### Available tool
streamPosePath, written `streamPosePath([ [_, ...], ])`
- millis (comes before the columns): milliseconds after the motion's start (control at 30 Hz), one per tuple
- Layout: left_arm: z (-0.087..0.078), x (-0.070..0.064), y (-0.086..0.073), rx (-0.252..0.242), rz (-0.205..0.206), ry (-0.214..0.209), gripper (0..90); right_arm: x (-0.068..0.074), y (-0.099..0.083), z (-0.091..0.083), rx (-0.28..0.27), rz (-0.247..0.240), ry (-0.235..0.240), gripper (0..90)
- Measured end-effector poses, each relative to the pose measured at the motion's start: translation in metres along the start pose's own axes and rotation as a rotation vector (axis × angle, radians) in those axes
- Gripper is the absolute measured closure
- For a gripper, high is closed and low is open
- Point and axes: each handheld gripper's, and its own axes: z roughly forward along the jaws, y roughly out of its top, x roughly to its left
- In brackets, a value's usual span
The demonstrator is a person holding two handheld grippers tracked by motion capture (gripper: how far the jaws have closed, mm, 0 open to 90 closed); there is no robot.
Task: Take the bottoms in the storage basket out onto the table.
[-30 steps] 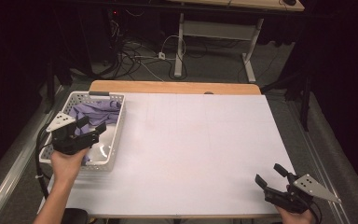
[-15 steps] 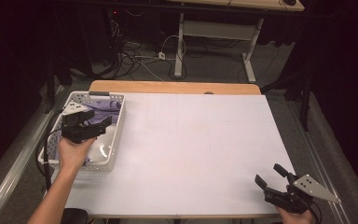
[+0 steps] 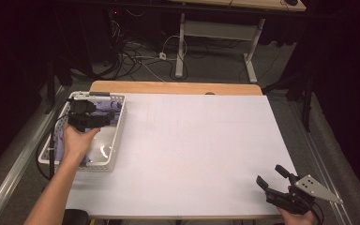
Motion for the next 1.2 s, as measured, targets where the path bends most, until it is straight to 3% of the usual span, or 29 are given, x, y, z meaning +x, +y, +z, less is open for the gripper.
streamPosePath([
  [233,0.003,0.019,0.011,0.053,-0.030,0.050,16.8,0.001,0.000,0.003,0.008,-0.010,0.007,16.6],
  [467,0.014,0.042,0.012,0.107,-0.103,0.098,15.0,0.001,0.000,0.003,0.009,-0.010,0.009,16.6],
  [667,0.029,0.063,0.006,0.190,-0.158,0.142,14.3,0.001,0.000,0.003,0.012,-0.010,0.009,16.6],
  [1000,0.043,0.079,0.002,0.235,-0.227,0.159,14.2,0.001,0.000,0.003,0.012,-0.010,0.011,16.6],
  [1067,0.050,0.081,-0.001,0.271,-0.222,0.182,14.2,0.001,0.000,0.003,0.012,-0.010,0.014,16.6],
  [1200,0.061,0.083,-0.004,0.315,-0.237,0.172,14.1,0.001,0.000,0.003,0.011,-0.012,0.016,16.6],
])
